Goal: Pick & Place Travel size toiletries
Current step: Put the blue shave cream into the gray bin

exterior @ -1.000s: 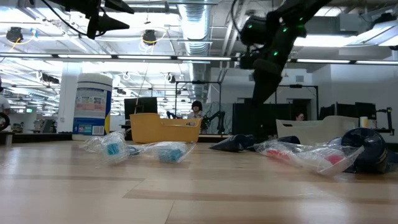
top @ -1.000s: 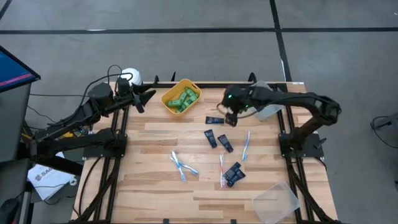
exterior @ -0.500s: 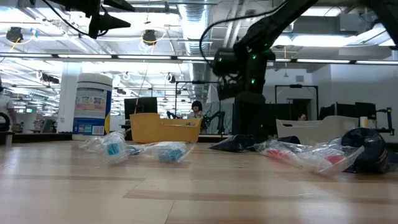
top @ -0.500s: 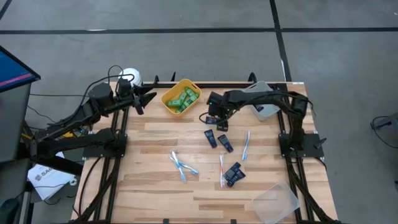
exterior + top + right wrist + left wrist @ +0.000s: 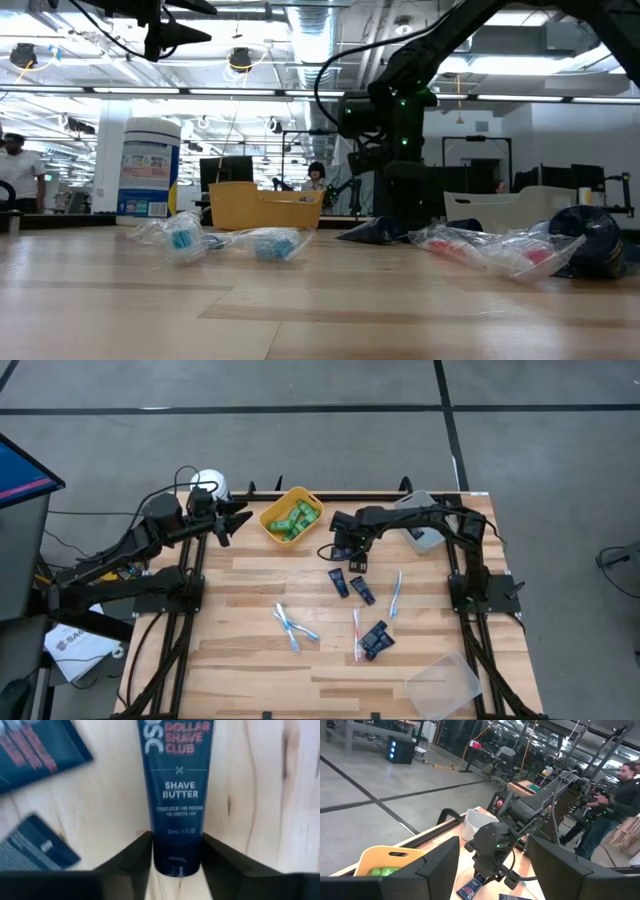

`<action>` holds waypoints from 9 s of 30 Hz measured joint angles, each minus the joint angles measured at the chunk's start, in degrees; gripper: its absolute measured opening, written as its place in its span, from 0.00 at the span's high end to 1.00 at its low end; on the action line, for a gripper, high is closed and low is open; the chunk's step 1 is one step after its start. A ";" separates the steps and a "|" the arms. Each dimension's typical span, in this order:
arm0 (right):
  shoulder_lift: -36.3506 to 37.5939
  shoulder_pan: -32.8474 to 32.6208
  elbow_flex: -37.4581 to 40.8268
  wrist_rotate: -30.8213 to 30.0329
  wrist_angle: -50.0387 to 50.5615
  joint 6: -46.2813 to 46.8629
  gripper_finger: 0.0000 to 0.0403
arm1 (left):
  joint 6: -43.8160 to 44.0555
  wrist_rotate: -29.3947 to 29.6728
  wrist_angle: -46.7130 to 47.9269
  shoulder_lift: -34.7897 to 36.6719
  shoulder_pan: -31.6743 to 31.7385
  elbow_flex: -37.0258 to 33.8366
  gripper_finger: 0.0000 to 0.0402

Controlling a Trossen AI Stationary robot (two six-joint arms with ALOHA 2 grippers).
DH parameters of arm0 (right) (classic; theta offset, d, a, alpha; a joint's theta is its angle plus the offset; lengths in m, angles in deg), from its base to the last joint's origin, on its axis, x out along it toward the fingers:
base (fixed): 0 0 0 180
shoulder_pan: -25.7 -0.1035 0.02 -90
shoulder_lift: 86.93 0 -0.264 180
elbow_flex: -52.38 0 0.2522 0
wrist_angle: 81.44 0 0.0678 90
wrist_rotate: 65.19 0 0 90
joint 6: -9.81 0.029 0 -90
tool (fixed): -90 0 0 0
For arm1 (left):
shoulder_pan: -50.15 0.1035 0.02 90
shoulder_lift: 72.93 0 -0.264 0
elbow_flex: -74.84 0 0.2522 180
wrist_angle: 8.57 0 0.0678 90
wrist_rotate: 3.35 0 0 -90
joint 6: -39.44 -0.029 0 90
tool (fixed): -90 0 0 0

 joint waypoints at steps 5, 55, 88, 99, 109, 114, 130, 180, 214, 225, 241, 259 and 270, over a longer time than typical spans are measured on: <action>0.00 0.11 -0.01 -0.01 1.04 0.14 0.72 | 0.02 0.02 0.00 -0.01 0.00 0.00 0.42; 33.56 29.99 25.42 -13.09 9.21 19.09 0.50 | 0.04 0.04 0.00 -0.02 0.02 0.00 0.42; 20.79 -23.88 14.98 -0.85 -0.82 59.41 0.37 | -0.11 -1.87 -0.02 0.00 0.02 0.00 0.42; 9.62 -25.61 15.04 -0.40 -1.71 58.23 0.37 | -0.10 -3.63 -0.02 -0.01 0.02 0.00 0.42; 8.66 -25.08 14.85 0.06 -3.12 55.24 0.54 | -0.07 -3.72 -0.01 -0.02 0.02 0.00 0.42; 8.61 -24.76 14.82 0.60 -2.78 54.26 0.72 | -0.09 -3.70 -0.01 -0.02 0.02 0.00 0.42; 33.30 -8.85 15.02 -7.20 7.88 45.46 0.72 | -0.13 -3.60 -0.02 0.00 0.02 0.00 0.42; 29.33 8.46 2.08 -11.93 14.56 43.54 0.45 | -0.07 -3.61 0.00 -0.02 0.02 0.00 0.42; -9.96 -22.92 -18.53 -8.62 9.95 76.26 0.40 | 0.90 -14.03 0.02 0.00 0.00 -0.02 0.42; -13.45 -24.26 -18.80 -4.30 6.63 77.60 0.53 | 2.88 -14.63 0.03 -0.02 0.00 -0.02 0.42; -11.04 -23.69 -23.06 -6.29 16.06 71.34 0.71 | 2.88 -16.35 0.11 -0.02 0.00 -0.02 0.42; 14.46 0.68 -21.03 -27.09 42.94 56.62 0.71 | 2.86 -16.57 0.46 -0.02 0.00 -0.02 0.42; 28.23 13.21 7.78 -21.73 33.85 50.87 0.71 | 2.86 -16.47 0.46 -0.02 0.02 -0.02 0.42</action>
